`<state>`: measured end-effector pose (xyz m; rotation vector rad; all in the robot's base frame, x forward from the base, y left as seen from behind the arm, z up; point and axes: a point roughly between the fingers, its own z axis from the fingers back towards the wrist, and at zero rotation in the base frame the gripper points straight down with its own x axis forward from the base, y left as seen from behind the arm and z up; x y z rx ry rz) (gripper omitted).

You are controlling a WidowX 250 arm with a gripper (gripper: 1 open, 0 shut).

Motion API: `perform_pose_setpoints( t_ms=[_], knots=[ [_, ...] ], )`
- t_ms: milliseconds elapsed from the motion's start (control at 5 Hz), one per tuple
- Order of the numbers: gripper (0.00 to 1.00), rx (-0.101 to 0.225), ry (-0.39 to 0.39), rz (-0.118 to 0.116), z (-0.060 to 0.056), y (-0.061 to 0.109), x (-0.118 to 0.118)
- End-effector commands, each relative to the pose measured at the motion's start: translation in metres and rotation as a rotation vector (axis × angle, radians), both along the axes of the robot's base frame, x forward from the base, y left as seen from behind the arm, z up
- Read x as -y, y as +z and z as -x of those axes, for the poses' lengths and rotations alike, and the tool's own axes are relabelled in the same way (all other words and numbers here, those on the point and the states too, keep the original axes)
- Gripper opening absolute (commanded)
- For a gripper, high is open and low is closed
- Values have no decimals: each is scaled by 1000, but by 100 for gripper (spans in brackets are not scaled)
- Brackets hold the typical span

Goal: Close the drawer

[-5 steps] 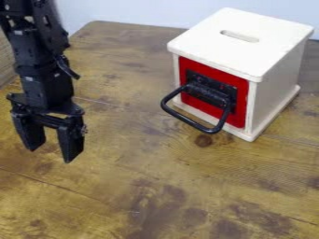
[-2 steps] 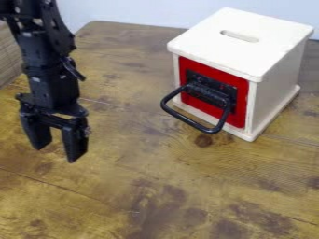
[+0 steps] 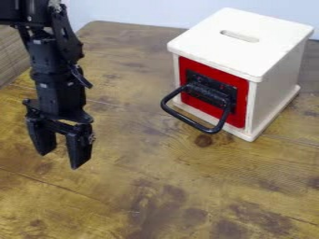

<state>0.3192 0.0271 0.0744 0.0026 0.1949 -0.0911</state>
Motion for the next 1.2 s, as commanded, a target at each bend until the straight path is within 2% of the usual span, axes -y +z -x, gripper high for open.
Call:
perform_pose_setpoints(
  t_ms=[0,400,1000],
  knots=[
    [100,96,4,-12,-7,34,-7],
    [100,112,56,-14,-20,16,-7],
    [100,104,46,-22,-2,39,34]
  ],
)
